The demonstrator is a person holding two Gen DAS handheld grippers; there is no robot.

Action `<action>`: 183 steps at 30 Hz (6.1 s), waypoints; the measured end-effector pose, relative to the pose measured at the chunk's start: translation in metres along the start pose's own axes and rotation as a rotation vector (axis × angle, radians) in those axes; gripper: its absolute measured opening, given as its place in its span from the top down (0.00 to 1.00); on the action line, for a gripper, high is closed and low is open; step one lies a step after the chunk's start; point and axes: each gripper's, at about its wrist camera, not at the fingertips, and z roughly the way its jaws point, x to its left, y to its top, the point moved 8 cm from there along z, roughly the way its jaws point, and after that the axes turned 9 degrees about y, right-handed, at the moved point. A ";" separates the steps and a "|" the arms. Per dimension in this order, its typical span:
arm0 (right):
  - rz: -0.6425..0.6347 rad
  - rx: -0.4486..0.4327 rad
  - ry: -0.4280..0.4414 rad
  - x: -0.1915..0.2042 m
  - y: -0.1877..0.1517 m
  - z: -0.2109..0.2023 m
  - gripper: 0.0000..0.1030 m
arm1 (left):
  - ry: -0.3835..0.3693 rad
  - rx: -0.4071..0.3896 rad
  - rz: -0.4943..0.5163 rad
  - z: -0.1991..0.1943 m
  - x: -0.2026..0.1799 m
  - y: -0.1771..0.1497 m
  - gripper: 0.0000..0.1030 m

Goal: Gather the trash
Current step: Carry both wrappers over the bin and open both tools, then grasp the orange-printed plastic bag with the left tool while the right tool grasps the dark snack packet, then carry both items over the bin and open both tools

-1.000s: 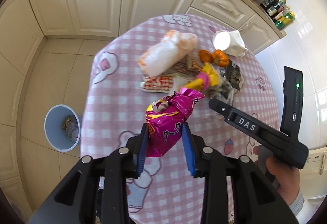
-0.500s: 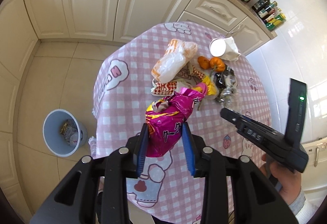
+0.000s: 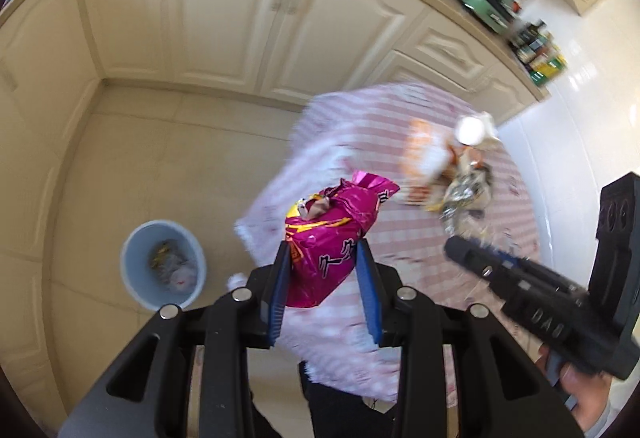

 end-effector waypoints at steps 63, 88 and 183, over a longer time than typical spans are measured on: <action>-0.091 0.094 0.082 0.102 0.012 0.107 0.54 | 0.185 0.015 -0.274 -0.005 0.159 0.001 0.51; 0.212 -0.154 -0.150 -0.195 0.049 -0.082 0.51 | 0.066 0.033 0.109 0.093 -0.174 0.064 0.49; -0.190 0.170 0.150 0.209 -0.003 0.153 0.82 | 0.210 -0.052 -0.372 -0.049 0.269 -0.003 0.60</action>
